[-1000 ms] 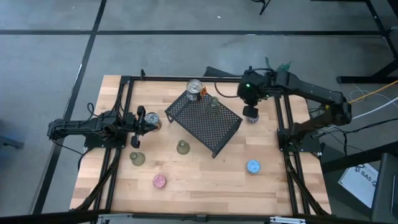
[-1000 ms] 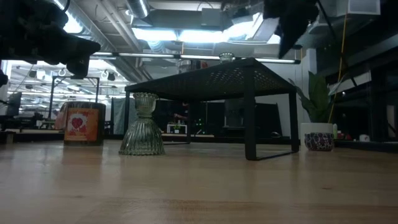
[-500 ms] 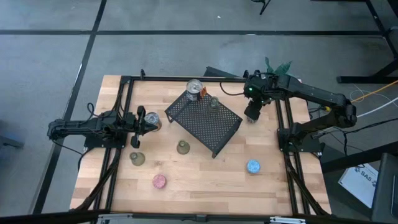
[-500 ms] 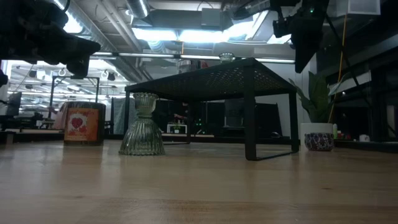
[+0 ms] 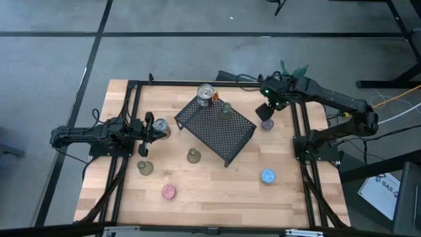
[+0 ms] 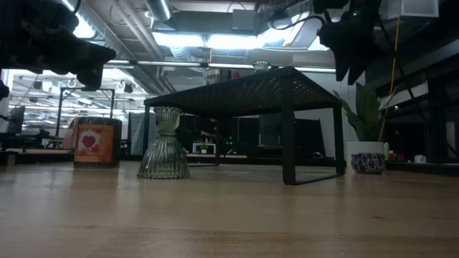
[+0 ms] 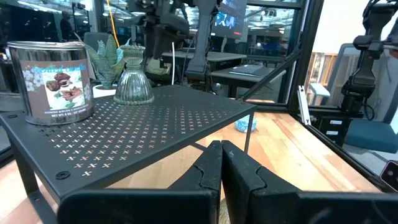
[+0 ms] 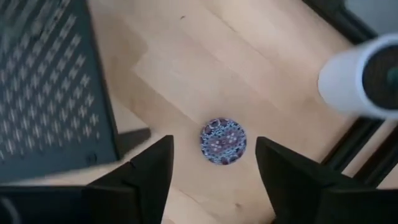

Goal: Pick & Place candle stick holders
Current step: Put the dark red scented candle on the shelf

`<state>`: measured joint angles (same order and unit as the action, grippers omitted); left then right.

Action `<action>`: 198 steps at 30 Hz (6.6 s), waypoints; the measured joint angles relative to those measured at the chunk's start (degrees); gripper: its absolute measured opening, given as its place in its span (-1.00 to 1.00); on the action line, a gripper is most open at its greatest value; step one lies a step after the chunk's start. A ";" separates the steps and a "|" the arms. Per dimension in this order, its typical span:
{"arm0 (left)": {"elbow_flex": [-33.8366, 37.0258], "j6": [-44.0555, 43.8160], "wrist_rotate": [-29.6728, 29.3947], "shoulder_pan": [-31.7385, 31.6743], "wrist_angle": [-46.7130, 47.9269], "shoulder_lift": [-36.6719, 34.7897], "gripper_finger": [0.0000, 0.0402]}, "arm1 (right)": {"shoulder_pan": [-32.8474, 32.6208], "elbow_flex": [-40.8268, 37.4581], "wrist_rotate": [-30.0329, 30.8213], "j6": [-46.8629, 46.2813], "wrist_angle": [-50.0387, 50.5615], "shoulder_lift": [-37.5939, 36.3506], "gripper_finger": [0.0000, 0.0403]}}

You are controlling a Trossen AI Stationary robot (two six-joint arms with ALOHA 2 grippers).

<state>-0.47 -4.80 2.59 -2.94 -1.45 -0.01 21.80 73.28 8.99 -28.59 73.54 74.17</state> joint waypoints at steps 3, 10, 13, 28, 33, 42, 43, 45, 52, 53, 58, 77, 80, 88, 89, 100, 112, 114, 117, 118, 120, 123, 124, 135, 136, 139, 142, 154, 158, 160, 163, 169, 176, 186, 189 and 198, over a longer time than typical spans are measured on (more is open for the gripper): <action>-0.02 0.00 0.00 0.00 0.00 0.00 -0.99 | 0.36 0.00 0.02 -3.38 0.00 0.00 0.21; -0.02 0.00 0.00 0.00 0.00 0.00 -0.99 | 0.37 -0.22 2.86 -15.25 0.63 0.00 0.35; -0.01 0.00 0.00 0.00 0.00 0.00 -0.99 | 0.34 -1.94 2.86 -20.17 0.69 -0.06 0.43; -0.01 0.00 0.00 0.00 0.00 0.00 -0.99 | -0.06 -12.91 3.24 -32.58 -3.82 -0.31 0.70; -0.01 0.00 0.00 0.00 0.00 0.00 -0.99 | -0.06 -14.92 2.49 -34.12 -5.80 -0.31 0.76; -0.01 0.00 0.00 0.00 0.00 0.00 -0.99 | 0.00 -18.51 1.40 -35.32 -7.14 -0.31 0.87; -0.01 -0.01 0.00 0.00 0.00 0.00 -0.99 | 0.00 -18.75 1.34 -35.28 -7.49 -0.31 0.88; -0.01 -0.01 0.00 0.00 0.00 0.00 -0.99 | 0.00 -19.22 1.31 -34.76 -8.44 -0.31 0.89; -0.01 0.00 0.00 0.00 0.00 0.00 -0.99 | 0.00 -21.16 0.79 -33.73 -10.06 -0.31 0.89; -0.01 0.00 0.00 0.00 0.00 0.00 -0.99 | 0.00 -21.43 0.80 -33.75 -10.14 -0.31 0.89; 0.00 0.00 0.00 0.00 0.00 0.00 -0.99 | -0.07 -21.75 0.89 -33.54 -10.58 -0.31 0.89; -0.02 0.00 0.00 0.00 0.00 0.00 -0.99 | 2.22 -21.78 2.40 -32.91 -12.70 0.10 0.89; -0.01 0.00 0.00 0.00 0.00 0.00 -0.99 | 2.65 -21.84 2.41 -32.91 -12.68 0.59 0.89; -0.02 0.00 0.00 0.00 0.00 0.00 -0.99 | 4.21 -21.84 2.58 -31.00 -13.91 2.93 0.89; -0.01 0.00 0.00 -0.02 0.00 0.00 -0.99 | 4.45 -21.84 2.58 -30.99 -14.13 3.21 0.89; 0.00 0.00 0.00 0.00 0.00 0.00 -0.99 | 6.07 -21.84 0.47 -30.98 -14.39 6.77 0.89; 0.00 0.00 0.00 0.00 0.00 0.00 -0.99 | 7.80 -22.14 -2.36 -30.55 -16.25 10.65 0.89; -0.02 0.00 0.00 0.00 0.00 0.00 -0.99 | 7.83 -23.51 -3.56 -30.54 -17.93 10.69 0.89; 0.00 0.00 0.00 0.00 0.00 0.00 -0.99 | 7.83 -25.97 -5.33 -31.07 -20.76 10.73 0.89; -0.02 -0.01 0.00 0.00 0.00 0.00 -0.99 | 7.83 -26.48 -5.40 -31.44 -21.02 10.73 0.89; -0.01 0.00 0.00 0.00 0.00 0.00 -0.99 | 7.83 -27.35 -5.40 -31.88 -21.52 10.73 0.89; -0.02 0.00 0.00 0.00 0.00 0.00 -0.99 | 7.83 -28.41 -6.17 -32.08 -22.11 10.73 0.89; -0.02 -0.02 0.00 0.00 0.00 0.00 -0.99 | 7.83 -28.79 -6.29 -32.08 -22.48 10.73 0.89; -0.02 0.00 0.00 0.00 0.00 0.00 -0.99 | 7.83 -29.90 -7.13 -31.81 -25.91 10.73 0.89; 0.00 0.00 0.00 0.00 0.00 0.00 -0.99 | 7.83 -29.90 -7.11 -31.52 -26.33 10.73 0.89; 0.00 0.00 0.00 0.00 0.00 0.00 -0.99 | 7.92 -29.90 -7.11 -31.40 -27.02 10.73 0.89; -0.02 0.00 0.00 0.00 0.00 0.00 -0.99 | 8.15 -29.90 -7.10 -31.40 -27.19 10.73 0.86; -0.01 0.00 0.00 0.00 0.00 0.00 -0.99 | 8.18 -29.90 -6.64 -31.40 -27.12 10.73 0.59; -0.01 0.00 0.00 0.00 0.00 0.00 -0.99 | 8.18 -29.90 -6.62 -31.40 -27.12 10.71 0.54; -0.01 -0.01 0.00 0.00 0.00 0.00 -0.99 | 8.18 -29.90 -6.62 -31.40 -27.12 10.69 0.53; -0.01 -0.01 0.00 0.00 0.00 0.00 -0.99 | 8.18 -29.90 -6.62 -31.40 -27.12 10.69 0.53; -0.02 0.00 0.00 0.00 0.00 0.00 -0.99 | 8.18 -29.90 -6.64 -31.40 -26.81 10.27 0.52; 0.00 0.00 0.00 0.00 0.00 0.00 -0.99 | 8.33 -26.70 -6.05 -30.51 -19.61 8.63 0.52; -0.01 -0.01 -0.02 0.00 0.00 0.00 -0.99 | 8.35 -19.33 -7.30 -21.92 -13.04 6.14 0.52; 0.00 0.00 0.00 0.00 0.00 0.00 -0.99 | 8.51 -17.57 -7.56 -19.05 -10.68 5.11 0.52; 0.00 -0.02 0.00 0.00 0.00 0.00 -0.99 | 8.79 -13.30 -8.12 -11.20 -5.84 3.12 0.52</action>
<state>-0.47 -4.82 2.59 -2.94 -1.45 -0.01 30.59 59.98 0.87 -39.79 67.69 77.30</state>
